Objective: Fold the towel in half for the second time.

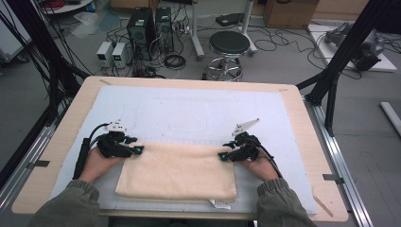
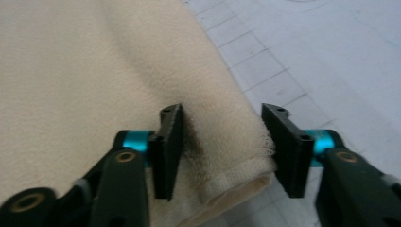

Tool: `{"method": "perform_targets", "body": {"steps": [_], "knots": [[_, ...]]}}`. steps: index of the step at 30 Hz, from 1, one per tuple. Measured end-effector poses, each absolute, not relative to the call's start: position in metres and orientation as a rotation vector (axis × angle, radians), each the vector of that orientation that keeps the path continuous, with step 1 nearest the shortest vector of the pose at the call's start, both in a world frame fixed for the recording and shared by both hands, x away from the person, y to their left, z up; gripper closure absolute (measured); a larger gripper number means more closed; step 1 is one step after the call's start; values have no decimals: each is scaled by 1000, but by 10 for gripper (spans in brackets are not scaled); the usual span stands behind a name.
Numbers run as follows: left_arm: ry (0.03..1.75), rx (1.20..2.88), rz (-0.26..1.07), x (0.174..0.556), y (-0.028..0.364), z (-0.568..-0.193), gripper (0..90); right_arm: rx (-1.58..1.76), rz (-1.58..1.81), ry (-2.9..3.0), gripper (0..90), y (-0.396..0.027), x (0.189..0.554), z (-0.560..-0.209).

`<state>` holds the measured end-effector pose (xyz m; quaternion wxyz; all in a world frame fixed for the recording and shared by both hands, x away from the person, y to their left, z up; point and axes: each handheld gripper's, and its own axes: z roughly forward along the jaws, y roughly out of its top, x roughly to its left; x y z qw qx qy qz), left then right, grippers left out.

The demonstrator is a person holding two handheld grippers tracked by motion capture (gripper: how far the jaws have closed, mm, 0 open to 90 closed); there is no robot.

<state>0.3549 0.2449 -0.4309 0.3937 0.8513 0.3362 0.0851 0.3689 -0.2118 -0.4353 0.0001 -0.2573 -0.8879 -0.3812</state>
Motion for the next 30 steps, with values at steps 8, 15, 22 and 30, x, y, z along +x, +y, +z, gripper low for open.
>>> {"method": "perform_targets", "body": {"steps": [8, 15, 22, 30], "knots": [[825, 2180, 274, 349, 239, -424, 771, -729, -1206, -2793, 758, -212, 367, -430], [873, 2090, 437, 352, 237, -410, 787, -749, -1276, -2856, 769, -209, 368, -412], [945, 1988, 539, 384, 236, -383, 790, -816, -1324, -2958, 770, -201, 401, -376], [1008, 2000, 640, 429, 223, -371, 676, -1011, -1321, -3022, 663, -199, 448, -362]]}}
